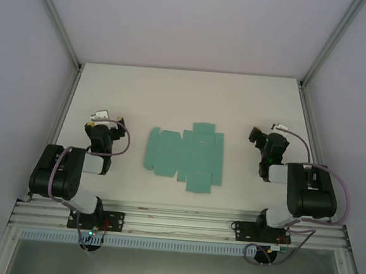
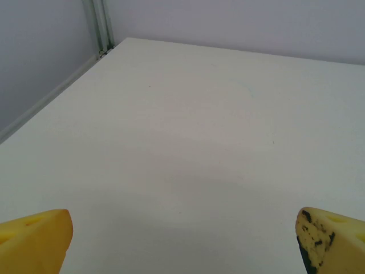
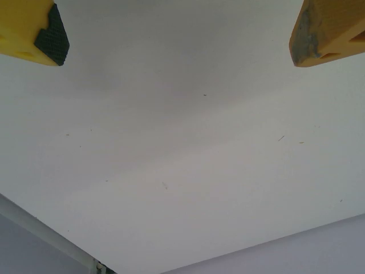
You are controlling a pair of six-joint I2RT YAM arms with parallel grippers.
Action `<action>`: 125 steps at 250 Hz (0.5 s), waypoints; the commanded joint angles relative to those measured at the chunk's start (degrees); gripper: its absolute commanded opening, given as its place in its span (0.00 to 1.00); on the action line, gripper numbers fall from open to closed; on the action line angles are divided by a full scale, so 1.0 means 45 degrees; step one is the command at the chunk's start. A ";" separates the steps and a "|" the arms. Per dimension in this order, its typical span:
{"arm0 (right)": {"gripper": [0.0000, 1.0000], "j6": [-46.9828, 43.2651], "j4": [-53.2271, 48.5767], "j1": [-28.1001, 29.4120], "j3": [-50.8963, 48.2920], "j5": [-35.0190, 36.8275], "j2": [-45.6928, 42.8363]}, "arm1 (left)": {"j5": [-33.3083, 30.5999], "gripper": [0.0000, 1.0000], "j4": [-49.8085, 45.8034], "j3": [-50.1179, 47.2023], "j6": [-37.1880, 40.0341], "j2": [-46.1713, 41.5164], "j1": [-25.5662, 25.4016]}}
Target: Assemble paper box
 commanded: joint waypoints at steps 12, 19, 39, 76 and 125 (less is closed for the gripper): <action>1.00 0.0123 0.0162 -0.0069 0.0168 0.0345 -0.0145 | -0.0029 1.00 -0.0012 0.0223 0.0200 -0.0101 -0.0067; 1.00 0.0121 0.0160 -0.0071 0.0164 0.0344 -0.0145 | -0.0020 1.00 -0.0018 0.0218 0.0201 -0.0109 -0.0065; 1.00 0.0124 0.0160 -0.0072 0.0177 0.0346 -0.0145 | -0.0022 1.00 -0.0017 0.0218 0.0212 -0.0117 -0.0062; 1.00 0.0124 0.0160 -0.0062 0.0174 0.0345 -0.0145 | -0.0020 1.00 -0.0021 0.0228 0.0212 -0.0105 -0.0060; 1.00 0.0127 0.0151 -0.0072 0.0201 0.0344 -0.0140 | -0.0020 1.00 -0.0026 0.0233 0.0198 -0.0094 -0.0060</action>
